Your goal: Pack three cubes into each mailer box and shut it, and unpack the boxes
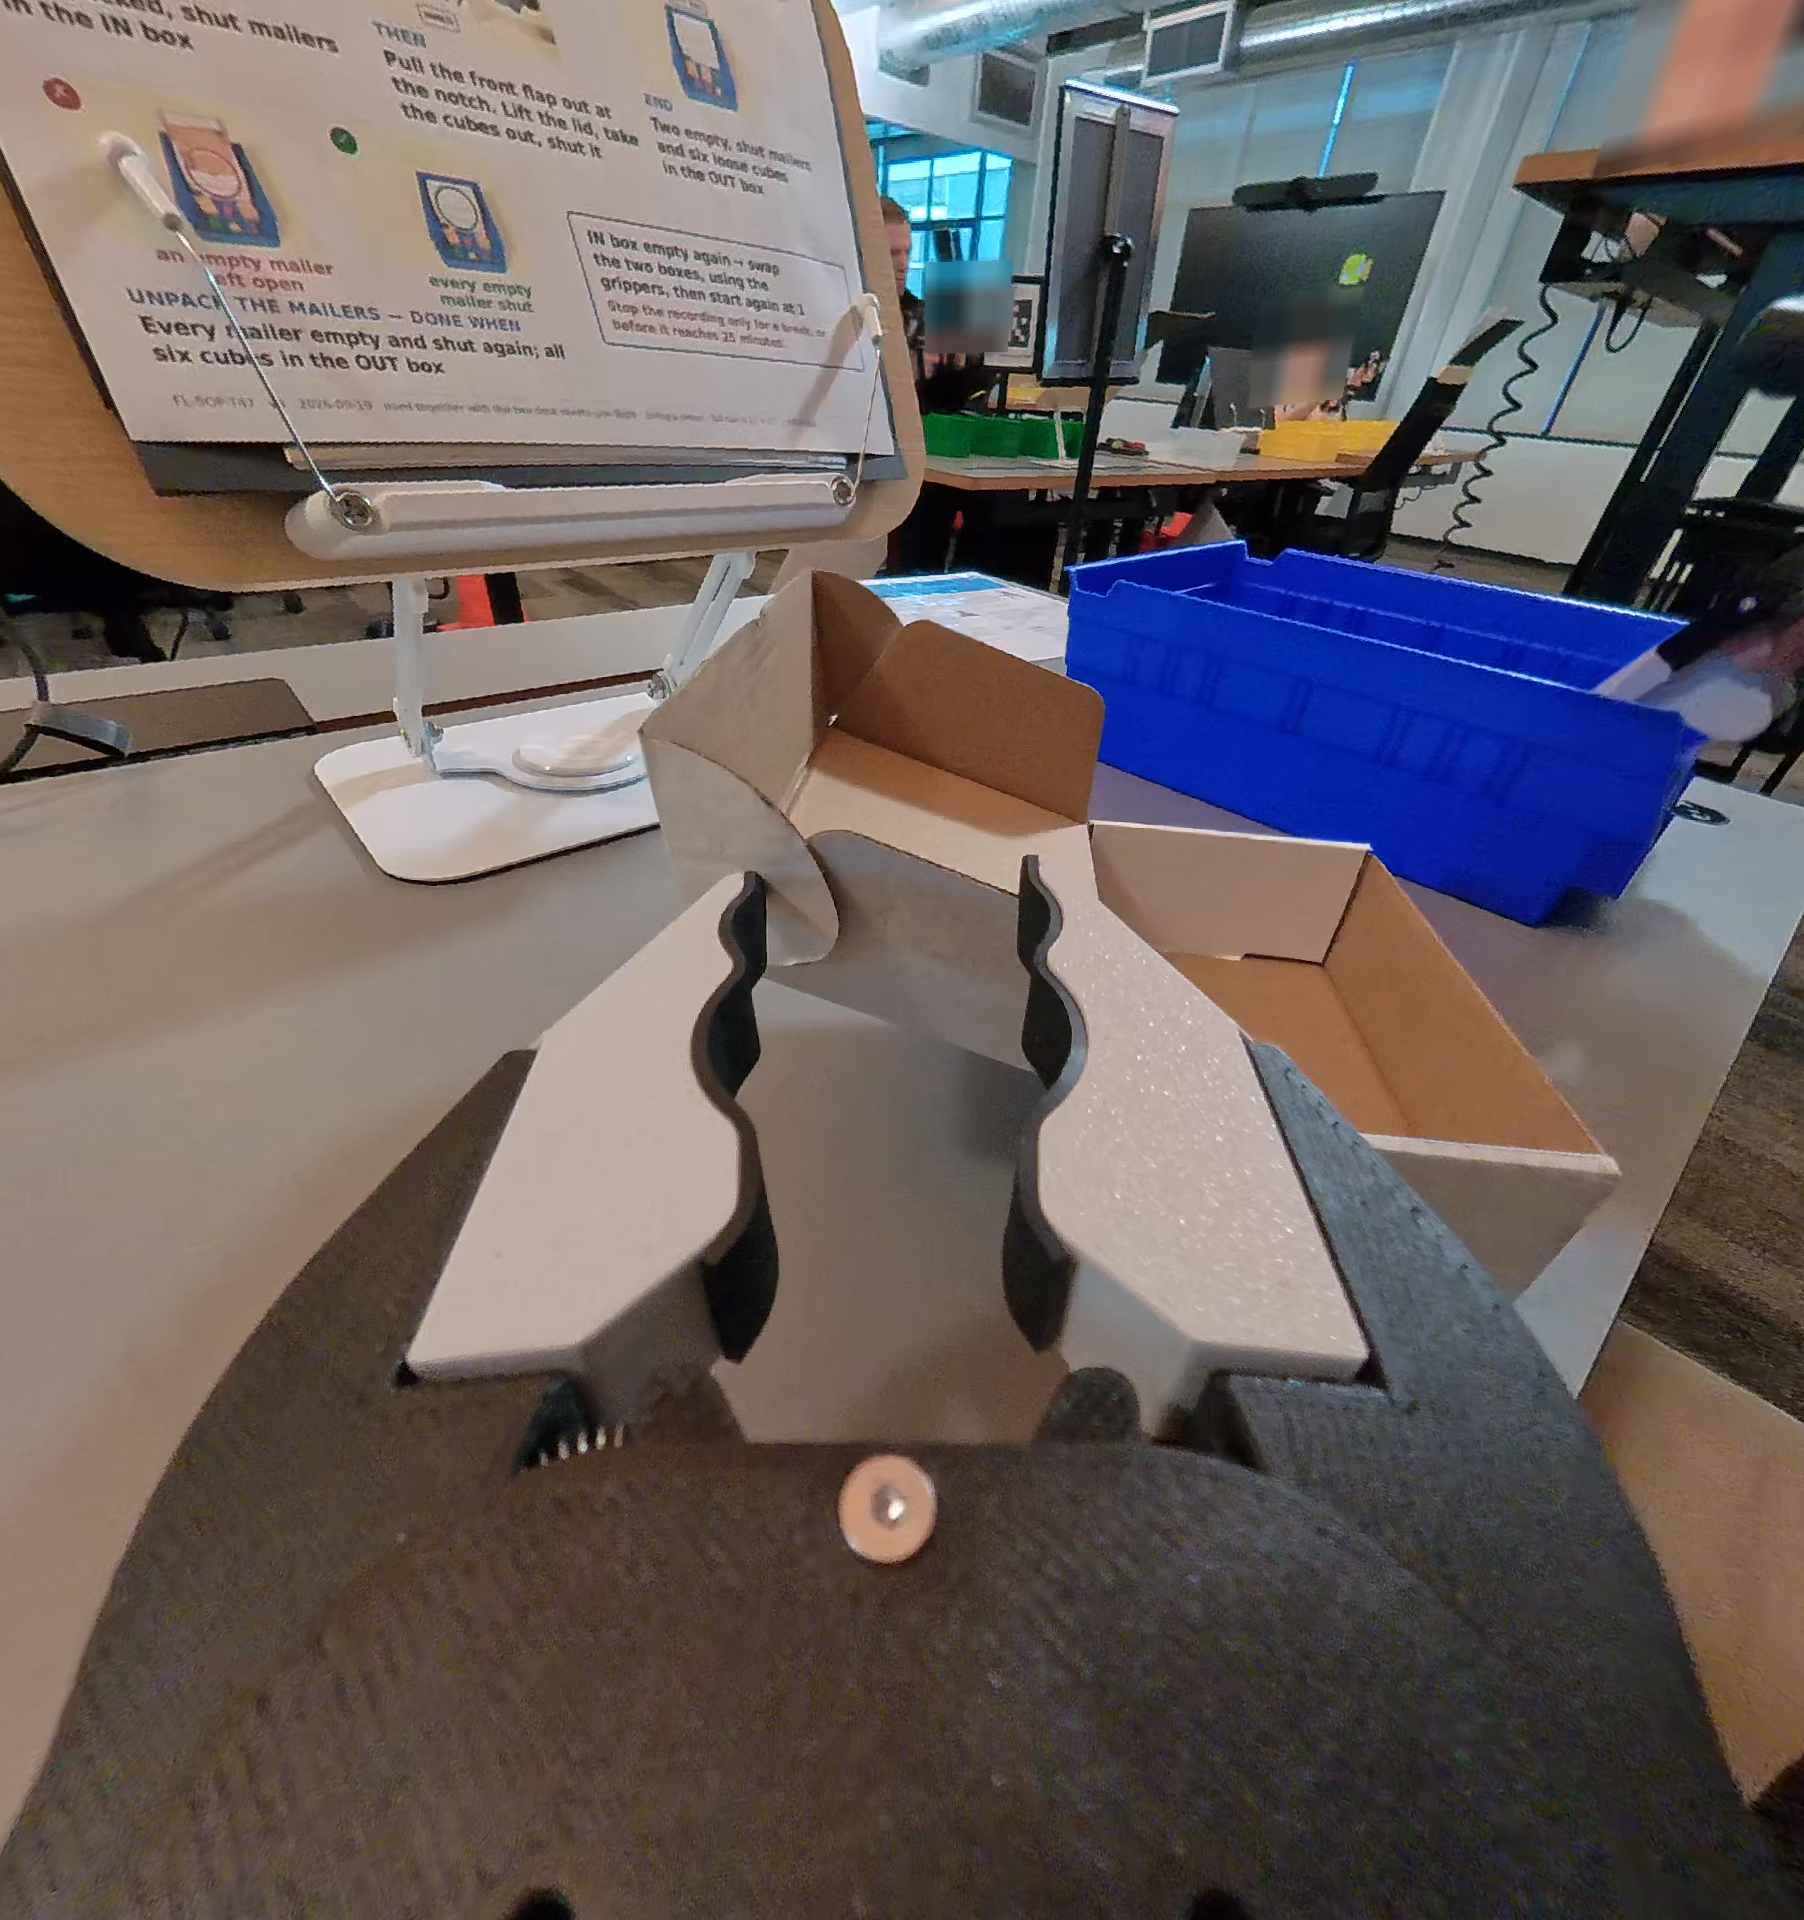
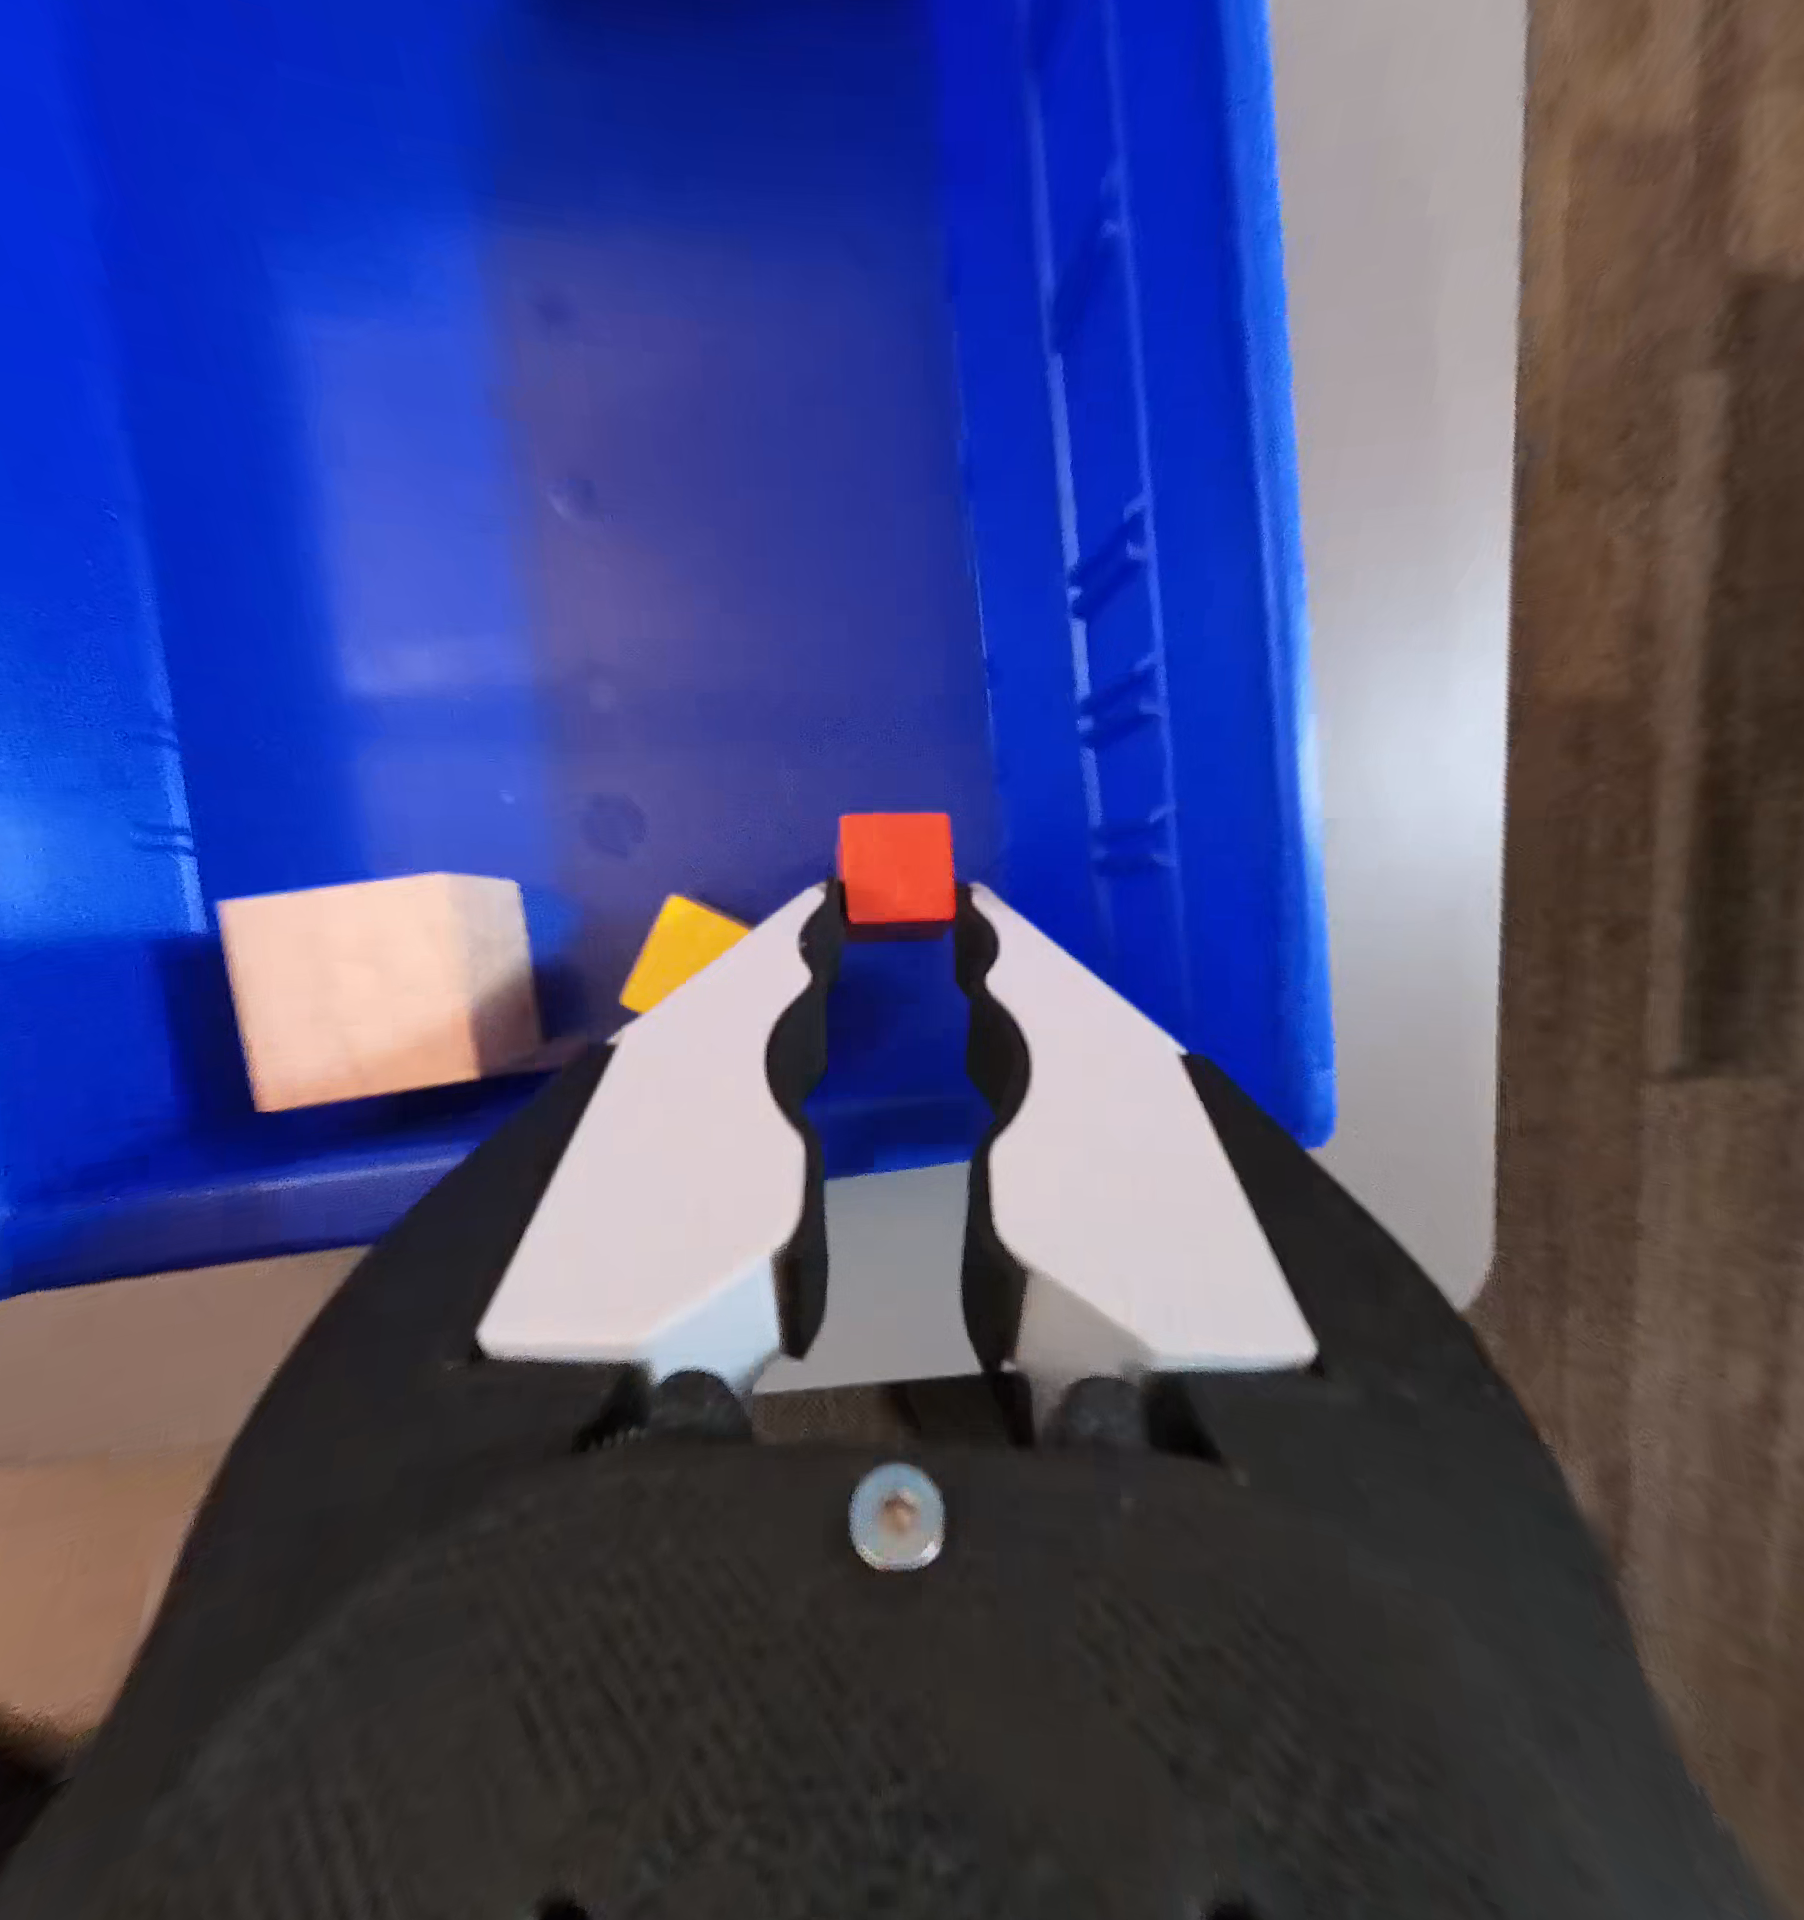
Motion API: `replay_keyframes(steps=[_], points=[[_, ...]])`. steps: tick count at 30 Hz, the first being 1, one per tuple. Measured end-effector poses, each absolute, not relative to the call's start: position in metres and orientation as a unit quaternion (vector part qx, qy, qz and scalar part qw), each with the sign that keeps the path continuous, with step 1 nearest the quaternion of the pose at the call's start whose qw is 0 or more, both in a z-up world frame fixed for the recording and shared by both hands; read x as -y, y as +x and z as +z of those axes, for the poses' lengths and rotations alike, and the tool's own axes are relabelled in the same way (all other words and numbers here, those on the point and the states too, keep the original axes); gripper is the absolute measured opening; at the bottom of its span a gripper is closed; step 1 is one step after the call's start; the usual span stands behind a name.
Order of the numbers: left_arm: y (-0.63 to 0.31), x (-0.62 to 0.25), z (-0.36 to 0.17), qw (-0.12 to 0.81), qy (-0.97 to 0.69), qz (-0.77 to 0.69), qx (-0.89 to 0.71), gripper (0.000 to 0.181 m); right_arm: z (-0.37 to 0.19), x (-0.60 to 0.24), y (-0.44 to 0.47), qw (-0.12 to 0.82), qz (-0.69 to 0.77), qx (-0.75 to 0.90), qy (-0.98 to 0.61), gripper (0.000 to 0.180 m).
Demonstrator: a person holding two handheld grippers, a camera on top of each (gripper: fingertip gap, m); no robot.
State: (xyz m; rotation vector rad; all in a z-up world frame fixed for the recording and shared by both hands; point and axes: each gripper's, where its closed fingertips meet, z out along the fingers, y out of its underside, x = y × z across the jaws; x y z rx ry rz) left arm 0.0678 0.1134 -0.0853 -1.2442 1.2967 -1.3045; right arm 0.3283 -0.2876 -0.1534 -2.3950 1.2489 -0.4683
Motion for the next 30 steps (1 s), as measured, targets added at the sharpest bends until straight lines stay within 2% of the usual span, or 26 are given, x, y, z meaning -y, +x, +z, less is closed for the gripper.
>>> replay_keyframes(steps=[9,16,20,24,26,30], points=[[0.067,-0.113,-0.085,0.448,-0.497,-0.525,-0.526,0.048,-0.173,0.298,0.324,0.119,-0.182,-0.437,-0.873,0.021],[0.066,-0.113,-0.085,0.447,-0.496,-0.526,-0.526,0.048,-0.157,0.296,0.324,0.131,-0.195,-0.436,-0.869,0.035],[0.066,-0.113,-0.085,0.448,-0.496,-0.526,-0.526,0.048,-0.109,0.26,0.328,0.21,-0.252,-0.385,-0.863,0.043],[0.066,-0.113,-0.085,0.447,-0.496,-0.527,-0.526,0.048,-0.059,0.149,0.289,0.415,-0.222,-0.246,-0.847,0.04],[0.066,-0.112,-0.084,0.445,-0.494,-0.53,-0.526,0.048,-0.054,0.094,0.249,0.482,-0.172,-0.172,-0.842,0.041],[0.065,-0.11,-0.083,0.448,-0.485,-0.531,-0.531,0.049,-0.07,0.017,0.179,0.548,-0.114,-0.085,-0.824,0.045]])
